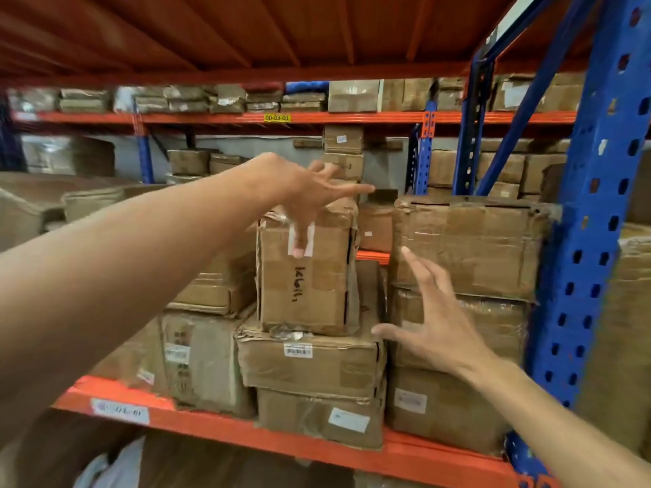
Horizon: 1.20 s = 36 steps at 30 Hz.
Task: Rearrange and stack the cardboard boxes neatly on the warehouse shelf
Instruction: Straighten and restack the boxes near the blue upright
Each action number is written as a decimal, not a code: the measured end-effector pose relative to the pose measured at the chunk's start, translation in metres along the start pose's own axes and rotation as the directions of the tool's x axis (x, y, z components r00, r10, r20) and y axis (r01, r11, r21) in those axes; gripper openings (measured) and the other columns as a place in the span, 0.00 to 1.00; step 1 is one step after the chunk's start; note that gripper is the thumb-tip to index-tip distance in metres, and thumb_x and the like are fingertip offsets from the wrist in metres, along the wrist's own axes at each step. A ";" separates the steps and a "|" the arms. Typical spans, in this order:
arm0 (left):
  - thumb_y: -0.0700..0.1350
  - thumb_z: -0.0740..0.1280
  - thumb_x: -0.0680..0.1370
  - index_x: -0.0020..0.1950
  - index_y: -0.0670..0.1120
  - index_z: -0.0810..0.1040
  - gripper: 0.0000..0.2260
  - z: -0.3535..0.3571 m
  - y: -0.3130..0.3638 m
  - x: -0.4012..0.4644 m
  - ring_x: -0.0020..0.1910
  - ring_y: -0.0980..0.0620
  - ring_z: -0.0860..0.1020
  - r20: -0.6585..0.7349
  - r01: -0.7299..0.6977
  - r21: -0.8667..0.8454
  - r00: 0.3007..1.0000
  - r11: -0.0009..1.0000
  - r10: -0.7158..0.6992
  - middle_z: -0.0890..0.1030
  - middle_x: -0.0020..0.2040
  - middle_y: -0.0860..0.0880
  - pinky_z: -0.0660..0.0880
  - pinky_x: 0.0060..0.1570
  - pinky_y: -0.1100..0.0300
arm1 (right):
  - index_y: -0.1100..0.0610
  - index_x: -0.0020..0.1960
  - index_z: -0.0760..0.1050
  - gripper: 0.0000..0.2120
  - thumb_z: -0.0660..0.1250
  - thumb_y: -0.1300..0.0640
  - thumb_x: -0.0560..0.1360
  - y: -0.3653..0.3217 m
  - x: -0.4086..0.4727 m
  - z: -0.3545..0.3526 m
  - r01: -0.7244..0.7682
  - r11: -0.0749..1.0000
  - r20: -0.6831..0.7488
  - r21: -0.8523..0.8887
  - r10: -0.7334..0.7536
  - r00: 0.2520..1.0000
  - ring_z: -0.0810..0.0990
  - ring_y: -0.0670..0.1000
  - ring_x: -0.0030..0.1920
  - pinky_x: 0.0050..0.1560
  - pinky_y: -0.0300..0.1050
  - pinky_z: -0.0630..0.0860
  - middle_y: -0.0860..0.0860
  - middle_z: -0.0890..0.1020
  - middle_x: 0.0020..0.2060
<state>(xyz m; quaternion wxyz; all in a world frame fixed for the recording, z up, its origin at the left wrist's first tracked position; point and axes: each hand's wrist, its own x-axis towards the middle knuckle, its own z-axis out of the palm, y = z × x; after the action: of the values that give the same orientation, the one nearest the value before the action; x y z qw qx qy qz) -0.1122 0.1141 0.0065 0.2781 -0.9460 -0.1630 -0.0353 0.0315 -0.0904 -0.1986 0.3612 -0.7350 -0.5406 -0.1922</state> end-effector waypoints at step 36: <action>0.61 0.68 0.78 0.71 0.80 0.36 0.41 0.031 -0.006 -0.118 0.62 0.41 0.73 -0.260 -0.286 -0.350 0.944 0.892 0.201 0.63 0.71 0.44 0.70 0.64 0.44 | 0.56 0.66 0.82 0.13 0.67 0.57 0.82 -0.111 -0.026 0.004 -0.300 0.910 -0.323 0.286 0.386 0.864 0.81 0.36 0.46 0.49 0.30 0.76 0.47 0.87 0.53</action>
<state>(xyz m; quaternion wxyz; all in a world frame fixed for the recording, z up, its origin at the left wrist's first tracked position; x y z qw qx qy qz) -0.2261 0.1019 -0.0347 0.1061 -0.9853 -0.0010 -0.1339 -0.0814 -0.0873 -0.1827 0.5667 -0.7239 -0.3401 -0.1977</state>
